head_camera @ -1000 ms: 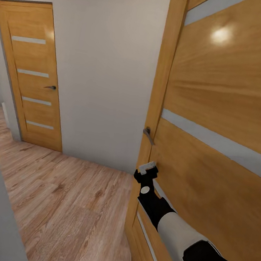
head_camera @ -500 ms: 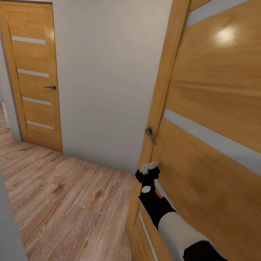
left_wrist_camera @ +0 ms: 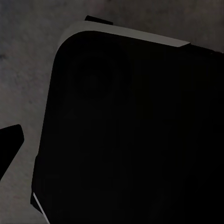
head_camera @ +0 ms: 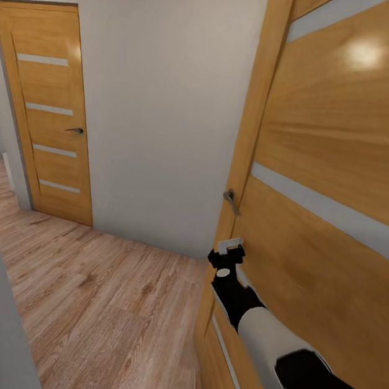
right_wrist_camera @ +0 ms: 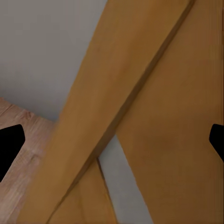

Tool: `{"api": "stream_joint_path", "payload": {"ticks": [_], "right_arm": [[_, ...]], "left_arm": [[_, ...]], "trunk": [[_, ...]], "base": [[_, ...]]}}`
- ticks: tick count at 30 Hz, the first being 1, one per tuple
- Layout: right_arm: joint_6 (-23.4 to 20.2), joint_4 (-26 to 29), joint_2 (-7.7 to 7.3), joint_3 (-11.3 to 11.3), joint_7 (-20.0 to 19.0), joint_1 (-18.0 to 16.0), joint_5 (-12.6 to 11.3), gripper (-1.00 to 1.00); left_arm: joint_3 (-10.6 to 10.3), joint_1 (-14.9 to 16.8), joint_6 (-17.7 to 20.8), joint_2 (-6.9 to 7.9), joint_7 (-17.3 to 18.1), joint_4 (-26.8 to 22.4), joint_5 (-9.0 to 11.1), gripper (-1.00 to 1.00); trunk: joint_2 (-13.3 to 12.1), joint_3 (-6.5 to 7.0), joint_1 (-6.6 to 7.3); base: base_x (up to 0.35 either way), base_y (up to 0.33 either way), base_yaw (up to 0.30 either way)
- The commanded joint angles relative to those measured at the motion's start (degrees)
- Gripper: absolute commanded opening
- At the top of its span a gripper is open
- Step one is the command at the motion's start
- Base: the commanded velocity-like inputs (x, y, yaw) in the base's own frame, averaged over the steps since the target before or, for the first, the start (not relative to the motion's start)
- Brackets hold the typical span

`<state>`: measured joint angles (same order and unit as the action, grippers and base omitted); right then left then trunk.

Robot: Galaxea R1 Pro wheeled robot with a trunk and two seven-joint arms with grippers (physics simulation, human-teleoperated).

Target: Move the two storage containers from the living room to the garage. In the garage, place one container on the floor and stack the other container on top of it (either order is fine).

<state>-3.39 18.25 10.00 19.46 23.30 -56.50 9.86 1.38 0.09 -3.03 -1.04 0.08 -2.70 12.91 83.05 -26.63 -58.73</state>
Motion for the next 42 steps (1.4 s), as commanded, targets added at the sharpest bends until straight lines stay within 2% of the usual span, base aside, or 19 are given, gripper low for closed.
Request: {"api": "stream_joint_path", "payload": {"ticks": [1, 5, 11, 21, 23, 28, 38, 42], "right_arm": [[-0.8, -0.74, 0.0, 0.08, 0.51, -0.9, 0.86, 1.0], [-1.36, -3.32, 0.0, 0.12, 0.51, -3.29, 0.88, 1.0], [-2.49, -4.32, 0.0, 0.14, 0.59, -5.29, 0.95, 1.0], [-3.43, -4.45, -0.05, 0.08, 0.6, -5.88, 0.94, 1.0], [-3.42, -4.45, -1.52, 0.06, 0.6, -5.89, 0.9, 1.0], [-3.39, -4.45, -3.96, 0.06, 0.6, -5.9, 0.87, 1.0], [-3.3, -4.45, -6.25, -0.01, 0.6, -5.9, 0.8, 1.0], [-3.36, -4.45, -7.74, -0.04, 0.6, -5.9, 0.78, 1.0]], "left_arm": [[0.12, 0.0, -0.11, -0.01, 0.01, -0.02, 0.27, 1.0], [0.12, -0.03, -0.13, -0.01, 0.01, -0.02, 0.27, 1.0], [0.12, -0.01, -0.12, -0.01, 0.01, -0.02, 0.27, 1.0], [0.12, -0.01, -0.12, -0.01, 0.01, -0.02, 0.27, 1.0], [0.12, 0.0, -0.13, -0.01, 0.01, -0.02, 0.27, 1.0], [0.12, -0.03, -0.13, -0.01, 0.01, -0.02, 0.27, 1.0], [0.12, -0.01, -0.13, -0.01, 0.01, -0.02, 0.27, 1.0], [0.1, -0.02, -0.13, -0.01, 0.01, -0.02, 0.27, 1.0]], "trunk": [[0.03, -0.05, 0.0], [0.03, -0.05, 0.0], [0.03, -0.05, 0.0], [0.03, -0.05, 0.0], [0.03, -0.05, 0.0], [0.03, -0.05, 0.0], [0.03, -0.05, 0.0], [0.03, -0.05, 0.0]], "base": [[0.0, 0.0, 0.0], [0.0, 0.0, 0.0], [0.0, 0.0, 0.0], [0.0, 0.0, 0.0], [0.0, 0.0, 0.0], [0.0, 0.0, 0.0], [0.0, 0.0, 0.0], [0.0, 0.0, 0.0]]}}
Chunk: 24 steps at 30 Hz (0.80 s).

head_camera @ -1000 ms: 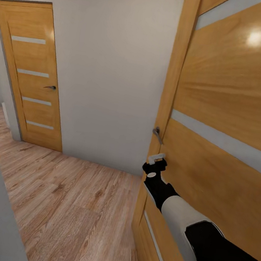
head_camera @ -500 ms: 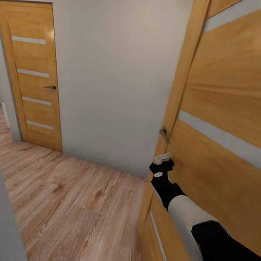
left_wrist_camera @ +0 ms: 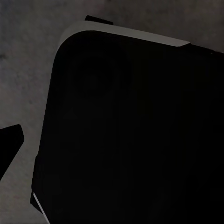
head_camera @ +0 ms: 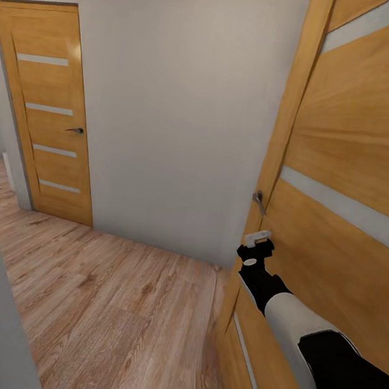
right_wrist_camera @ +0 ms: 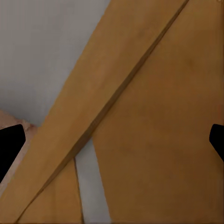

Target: Move the two storage containers from the living room to the garage. In the garage, place one container on the floor and stack the other container on top of it (either order is fine).

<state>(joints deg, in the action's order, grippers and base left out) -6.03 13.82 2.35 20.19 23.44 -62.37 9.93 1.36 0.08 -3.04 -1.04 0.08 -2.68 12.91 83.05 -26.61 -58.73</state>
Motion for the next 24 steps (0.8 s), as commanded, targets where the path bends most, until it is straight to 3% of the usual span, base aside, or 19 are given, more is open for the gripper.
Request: {"api": "stream_joint_path", "payload": {"ticks": [1, 12, 24], "right_arm": [[-0.76, -0.02, -0.83, -0.76, 0.46, -0.03, 0.66, 1.0], [-0.95, -0.02, -5.34, -0.92, 0.46, -0.03, 0.54, 1.0], [-1.08, -0.03, -7.43, -2.54, 0.46, -0.03, 0.53, 1.0]], "left_arm": [[0.13, -0.01, -0.12, -0.01, 0.01, -0.04, 0.27, 1.0], [0.14, -0.01, -0.12, -0.01, 0.01, -0.04, 0.27, 1.0], [0.13, -0.01, -0.12, -0.01, 0.01, -0.04, 0.27, 1.0]], "trunk": [[0.03, -0.06, 0.0], [0.03, -0.06, 0.0], [0.03, -0.06, 0.0]], "base": [[0.0, 0.0, 0.0], [0.0, 0.0, 0.0], [0.0, 0.0, 0.0]]}}
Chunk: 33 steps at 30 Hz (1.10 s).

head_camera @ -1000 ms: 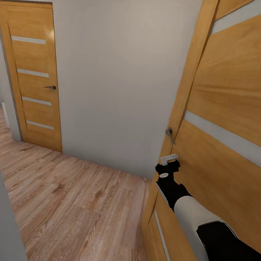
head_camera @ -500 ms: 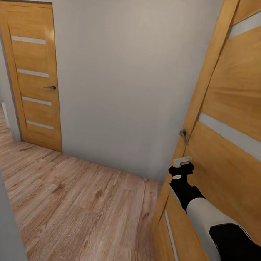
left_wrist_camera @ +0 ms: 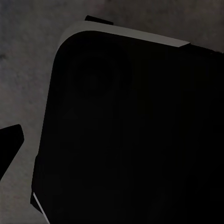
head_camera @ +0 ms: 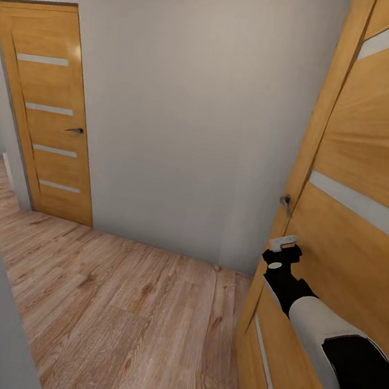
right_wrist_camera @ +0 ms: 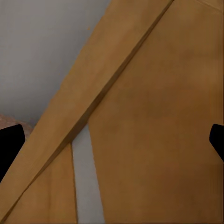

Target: Move the two storage containers from the living room to the garage. In the garage, place one container on the floor and stack the other container on top of it (either order is fine).

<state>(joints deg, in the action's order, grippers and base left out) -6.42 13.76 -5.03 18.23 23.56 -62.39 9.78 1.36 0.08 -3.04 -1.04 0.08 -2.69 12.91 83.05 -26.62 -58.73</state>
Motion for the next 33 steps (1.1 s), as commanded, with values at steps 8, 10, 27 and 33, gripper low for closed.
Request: {"api": "stream_joint_path", "payload": {"ticks": [8, 10, 27, 33], "right_arm": [[-0.63, 0.04, -0.49, -0.88, 0.34, -0.01, 0.68, 1.0], [-0.62, 0.04, -0.47, -0.9, 0.34, -0.01, 0.68, 1.0], [-0.27, 0.09, 2.05, -0.83, -0.14, -0.01, 0.6, 1.0], [0.19, 0.2, 4.36, -0.83, -0.48, -0.01, 0.69, 1.0]], "left_arm": [[0.13, -0.01, -0.12, -0.01, 0.01, -0.04, 0.28, 1.0], [0.1, -0.01, -0.12, -0.01, 0.01, -0.04, 0.28, 1.0], [0.1, 0.01, -0.06, -0.01, 0.01, -0.04, 0.28, 1.0], [0.08, 0.0, -0.11, -0.01, 0.01, -0.04, 0.28, 1.0]], "trunk": [[0.03, -0.06, 0.0], [0.03, -0.06, 0.0], [0.03, -0.06, 0.0], [0.03, -0.06, 0.0]], "base": [[0.0, 0.0, 0.0], [0.0, 0.0, 0.0], [0.0, 0.0, 0.0], [0.0, 0.0, 0.0]]}}
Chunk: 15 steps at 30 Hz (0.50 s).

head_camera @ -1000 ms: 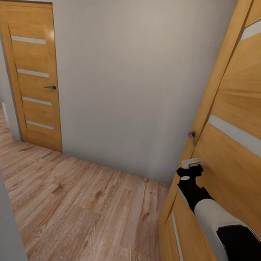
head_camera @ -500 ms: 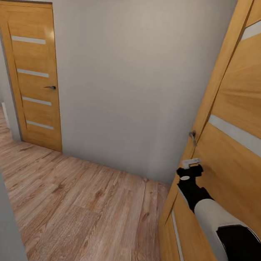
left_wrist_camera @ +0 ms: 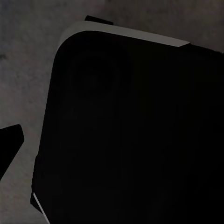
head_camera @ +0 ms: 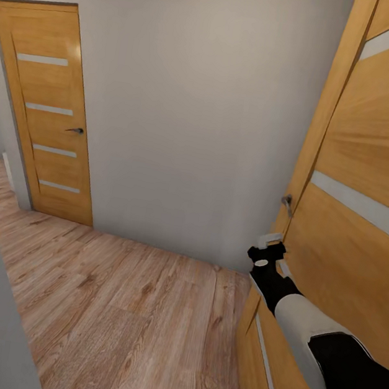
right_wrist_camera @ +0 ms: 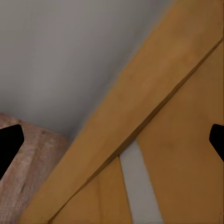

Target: Move the two storage containers from the living room to the garage. In the garage, place one container on the floor and stack the other container on top of it (either order is fine).

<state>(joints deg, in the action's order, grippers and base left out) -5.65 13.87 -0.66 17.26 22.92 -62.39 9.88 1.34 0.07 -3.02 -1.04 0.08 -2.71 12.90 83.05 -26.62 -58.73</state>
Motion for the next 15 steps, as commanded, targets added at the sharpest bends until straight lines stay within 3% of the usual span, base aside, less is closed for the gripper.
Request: {"api": "stream_joint_path", "payload": {"ticks": [1, 15], "right_arm": [[-0.57, 0.12, 0.15, 0.14, 0.15, -0.02, 0.61, 1.0], [-0.29, 0.88, 0.88, 0.27, 0.13, -0.02, 1.14, 1.0]], "left_arm": [[0.1, 0.01, -0.13, -0.01, 0.01, -0.02, 0.28, 1.0], [0.1, 0.02, -0.06, -0.01, 0.01, -0.02, 0.28, 1.0]], "trunk": [[0.03, -0.05, 0.0], [0.03, -0.05, 0.0]], "base": [[0.0, 0.0, 0.0], [0.055, 0.0, 0.0]]}}
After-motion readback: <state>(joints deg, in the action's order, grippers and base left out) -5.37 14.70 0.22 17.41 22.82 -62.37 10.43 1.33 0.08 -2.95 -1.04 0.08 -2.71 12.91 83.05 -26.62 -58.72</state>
